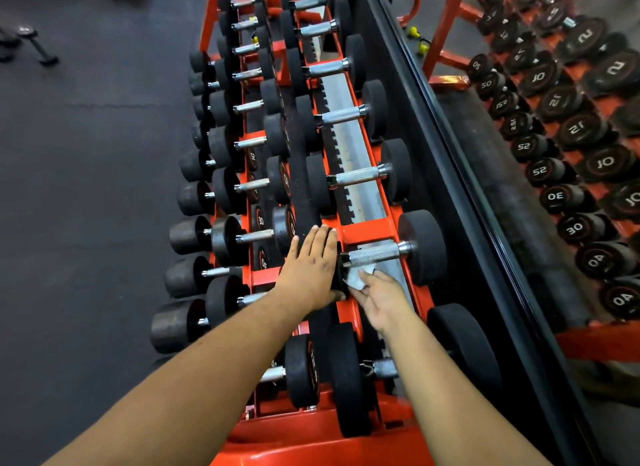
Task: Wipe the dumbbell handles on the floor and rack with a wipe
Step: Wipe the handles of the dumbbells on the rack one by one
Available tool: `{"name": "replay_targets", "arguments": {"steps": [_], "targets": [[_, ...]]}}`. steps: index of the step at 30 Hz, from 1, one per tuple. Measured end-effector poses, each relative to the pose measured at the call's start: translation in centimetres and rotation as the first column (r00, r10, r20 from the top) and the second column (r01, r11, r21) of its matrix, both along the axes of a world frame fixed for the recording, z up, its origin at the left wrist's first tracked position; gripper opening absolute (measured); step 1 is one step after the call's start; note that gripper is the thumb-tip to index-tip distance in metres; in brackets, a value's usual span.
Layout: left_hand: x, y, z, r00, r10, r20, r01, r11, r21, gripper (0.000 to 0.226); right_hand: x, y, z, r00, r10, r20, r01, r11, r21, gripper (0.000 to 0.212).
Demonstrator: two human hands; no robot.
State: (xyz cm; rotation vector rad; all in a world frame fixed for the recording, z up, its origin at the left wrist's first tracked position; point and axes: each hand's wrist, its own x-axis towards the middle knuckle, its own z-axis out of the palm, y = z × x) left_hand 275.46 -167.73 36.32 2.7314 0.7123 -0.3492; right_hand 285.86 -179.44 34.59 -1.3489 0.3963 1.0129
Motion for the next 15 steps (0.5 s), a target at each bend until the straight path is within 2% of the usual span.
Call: {"name": "replay_targets", "arguments": {"steps": [2,3,4,5,6,7,8,9,10,11,12,13,15], "targets": [[0.0,0.1,0.0,1.000,-0.002,-0.001,0.002,1.000,-0.011,0.126,-0.2,-0.8,1.0,0.987,0.080,0.140,-0.071,0.995,-0.066,0.021],[0.1,0.1,0.0,1.000,0.000,0.002,0.000,1.000,-0.019,0.127,-0.1,-1.0,1.5,0.943,0.145,0.299,-0.113,0.986,-0.121,0.024],[0.0,0.2,0.0,1.000,0.004,0.003,-0.004,1.000,-0.025,0.127,0.3,-1.0,1.8,0.827,0.256,0.501,-0.150,0.959,-0.241,0.026],[0.0,0.1,0.0,1.000,0.005,0.003,-0.005,1.000,-0.029,0.127,0.9,-1.1,2.4,0.606,0.407,0.683,-0.134,0.899,-0.417,0.029],[0.0,0.1,0.0,1.000,0.008,0.000,-0.008,1.000,-0.030,0.127,1.6,-0.9,2.7,0.362,0.516,0.776,-0.069,0.845,-0.530,0.032],[0.0,0.1,0.0,1.000,0.008,-0.003,-0.009,1.000,-0.029,0.126,2.0,-0.6,2.8,0.168,0.582,0.796,-0.045,0.811,-0.583,0.036],[0.0,0.1,0.1,1.000,0.008,-0.003,-0.008,1.000,-0.029,0.126,2.3,-0.3,2.5,0.005,0.660,0.752,-0.092,0.749,-0.657,0.040],[0.0,0.1,0.2,1.000,0.009,-0.002,-0.009,0.999,-0.033,0.126,2.1,0.2,1.9,-0.148,0.751,0.643,-0.155,0.625,-0.765,0.045],[0.0,0.1,0.4,1.000,0.011,0.001,-0.011,0.999,-0.040,0.127,1.7,0.4,0.9,-0.308,0.821,0.482,-0.155,0.456,-0.876,0.054],[0.1,0.2,0.5,1.000,0.013,0.001,-0.013,0.998,-0.053,0.127,1.4,0.3,-0.6,-0.440,0.835,0.331,-0.088,0.327,-0.941,0.065],[0.1,0.2,0.6,1.000,0.015,-0.002,-0.015,0.998,-0.067,0.128,1.5,-0.2,-1.6,-0.512,0.825,0.240,-0.013,0.272,-0.962,0.070],[0.0,0.2,0.6,1.000,0.019,-0.006,-0.019,0.997,-0.074,0.128,1.9,-0.6,-1.9,-0.493,0.837,0.237,0.032,0.289,-0.957,0.067],[0.1,0.4,0.7,1.000,0.018,-0.026,-0.020,0.996,-0.081,0.130,2.8,-1.5,-1.7,-0.350,0.882,0.316,0.141,0.383,-0.913,0.058]]}}
